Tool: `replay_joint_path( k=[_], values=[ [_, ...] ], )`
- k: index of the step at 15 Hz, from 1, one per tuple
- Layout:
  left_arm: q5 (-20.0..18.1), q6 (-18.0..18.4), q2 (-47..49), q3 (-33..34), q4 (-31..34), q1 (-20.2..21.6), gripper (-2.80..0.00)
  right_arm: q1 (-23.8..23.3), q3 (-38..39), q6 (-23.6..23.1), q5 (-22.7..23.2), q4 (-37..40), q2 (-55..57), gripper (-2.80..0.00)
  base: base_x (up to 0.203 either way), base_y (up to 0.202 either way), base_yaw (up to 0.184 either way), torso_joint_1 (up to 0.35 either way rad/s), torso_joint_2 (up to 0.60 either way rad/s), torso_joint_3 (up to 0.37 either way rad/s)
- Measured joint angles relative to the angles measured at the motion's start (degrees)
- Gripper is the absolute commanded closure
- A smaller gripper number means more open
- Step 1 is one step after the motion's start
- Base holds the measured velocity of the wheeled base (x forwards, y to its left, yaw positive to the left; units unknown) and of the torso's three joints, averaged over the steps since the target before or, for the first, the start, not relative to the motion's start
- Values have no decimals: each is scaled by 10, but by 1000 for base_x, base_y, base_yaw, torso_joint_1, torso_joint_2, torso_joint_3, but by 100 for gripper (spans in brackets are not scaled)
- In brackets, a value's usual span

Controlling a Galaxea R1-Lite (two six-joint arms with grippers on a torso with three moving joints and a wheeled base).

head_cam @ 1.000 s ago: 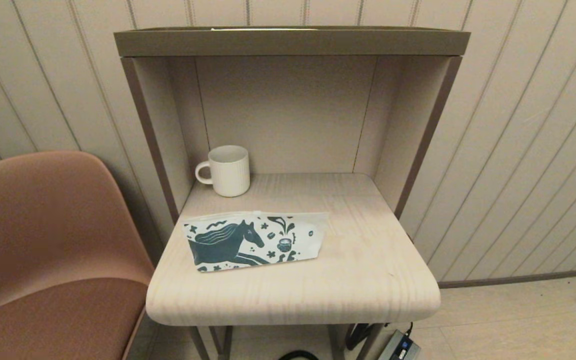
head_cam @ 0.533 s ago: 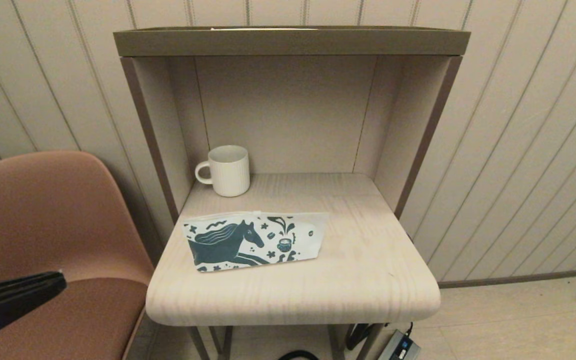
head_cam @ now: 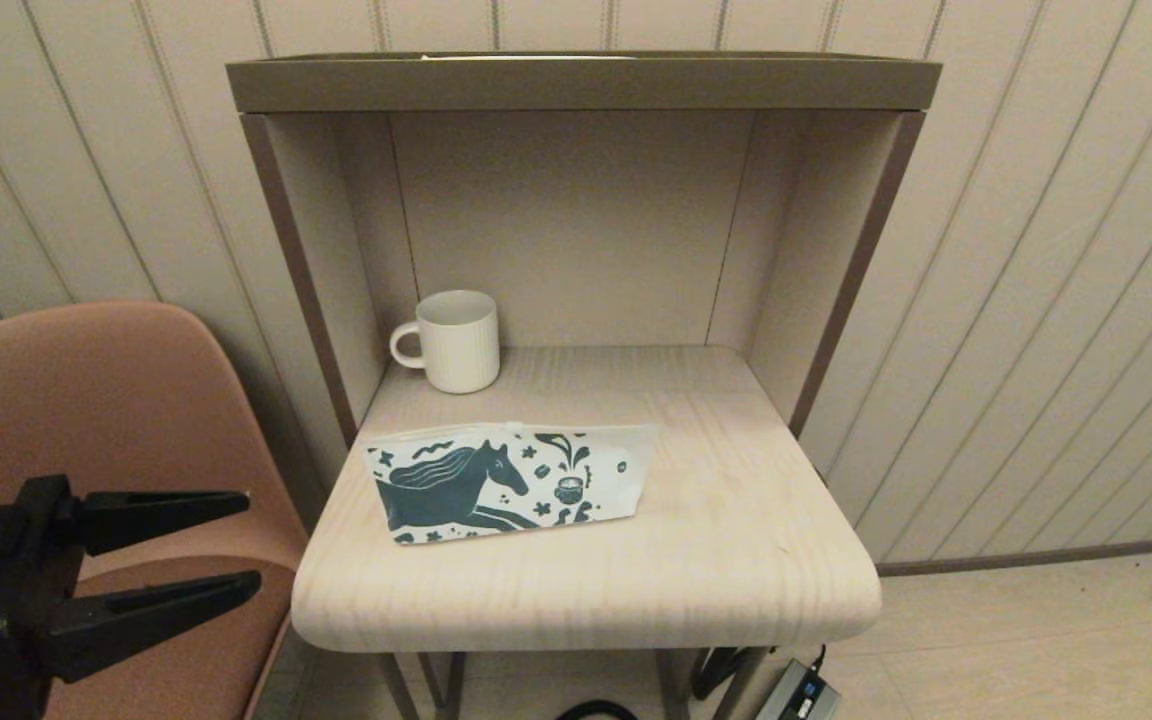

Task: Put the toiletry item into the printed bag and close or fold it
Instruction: Pick up the storage bag

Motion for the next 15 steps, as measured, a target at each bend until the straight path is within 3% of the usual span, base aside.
replay_joint_path(
  k=[2, 5, 10, 12, 15],
  values=[
    [-6, 64, 35, -10, 1, 0, -280, 0, 0, 0, 0, 0, 0, 0, 0, 0, 0, 0, 0, 0],
    [-34, 97, 76, -32, -2, 1, -280, 0, 0, 0, 0, 0, 0, 0, 0, 0, 0, 0, 0, 0],
    [-44, 198, 154, -59, -2, 1, -280, 0, 0, 0, 0, -1, 0, 0, 0, 0, 0, 0, 0, 0],
    [-46, 221, 185, -64, -8, 1, -280, 0, 0, 0, 0, -1, 0, 0, 0, 0, 0, 0, 0, 0],
    [-56, 227, 231, -72, -38, 2, -280, 0, 0, 0, 0, -1, 0, 0, 0, 0, 0, 0, 0, 0]
  ],
)
